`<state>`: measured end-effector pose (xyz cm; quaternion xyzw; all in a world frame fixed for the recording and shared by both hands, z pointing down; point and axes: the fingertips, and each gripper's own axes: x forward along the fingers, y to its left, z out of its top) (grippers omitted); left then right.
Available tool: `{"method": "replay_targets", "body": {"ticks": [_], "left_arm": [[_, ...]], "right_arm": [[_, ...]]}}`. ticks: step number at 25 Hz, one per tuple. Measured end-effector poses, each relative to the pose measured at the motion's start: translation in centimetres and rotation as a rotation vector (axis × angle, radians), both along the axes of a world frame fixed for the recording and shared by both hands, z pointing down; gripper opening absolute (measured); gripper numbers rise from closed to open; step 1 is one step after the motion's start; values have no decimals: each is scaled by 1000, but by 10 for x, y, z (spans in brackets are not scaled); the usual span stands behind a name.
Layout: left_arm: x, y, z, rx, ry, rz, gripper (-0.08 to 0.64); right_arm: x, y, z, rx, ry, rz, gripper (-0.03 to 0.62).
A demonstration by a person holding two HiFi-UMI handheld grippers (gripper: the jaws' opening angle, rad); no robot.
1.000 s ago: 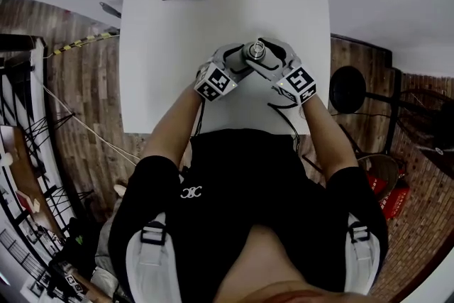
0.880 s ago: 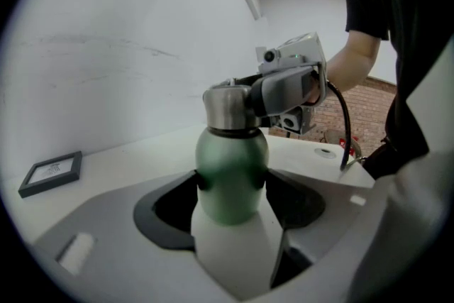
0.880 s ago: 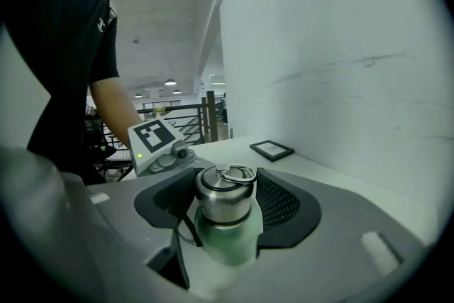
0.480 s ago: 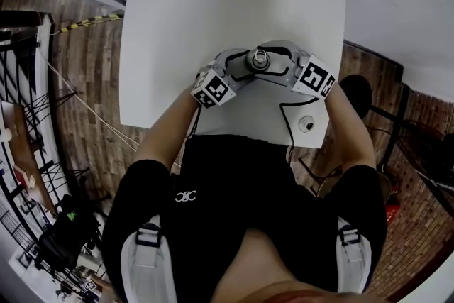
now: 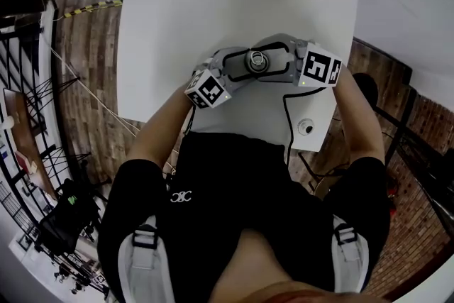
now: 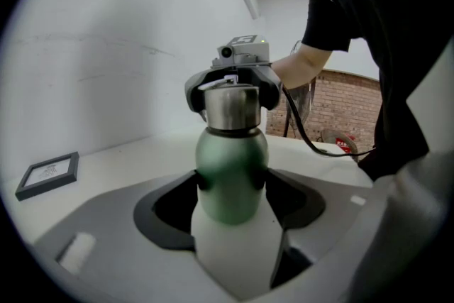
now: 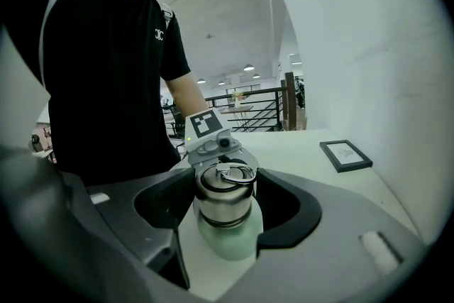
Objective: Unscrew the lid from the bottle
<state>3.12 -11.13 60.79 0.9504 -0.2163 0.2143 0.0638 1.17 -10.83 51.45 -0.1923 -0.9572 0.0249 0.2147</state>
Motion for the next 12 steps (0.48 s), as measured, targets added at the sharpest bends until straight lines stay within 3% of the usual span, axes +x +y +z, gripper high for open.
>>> {"method": "replay_targets", "body": {"ticks": [3, 5, 12], "left_arm": [[-1, 1, -1, 1, -4, 3, 354], [-1, 2, -2, 8, -9, 8, 354], [-2, 3, 1, 15, -7, 5, 354]], "right_arm": [[-2, 0, 0, -10, 22, 37, 278], [-1, -1, 0, -4, 32, 121, 285], [3, -6, -11, 113, -76, 592, 293]]}}
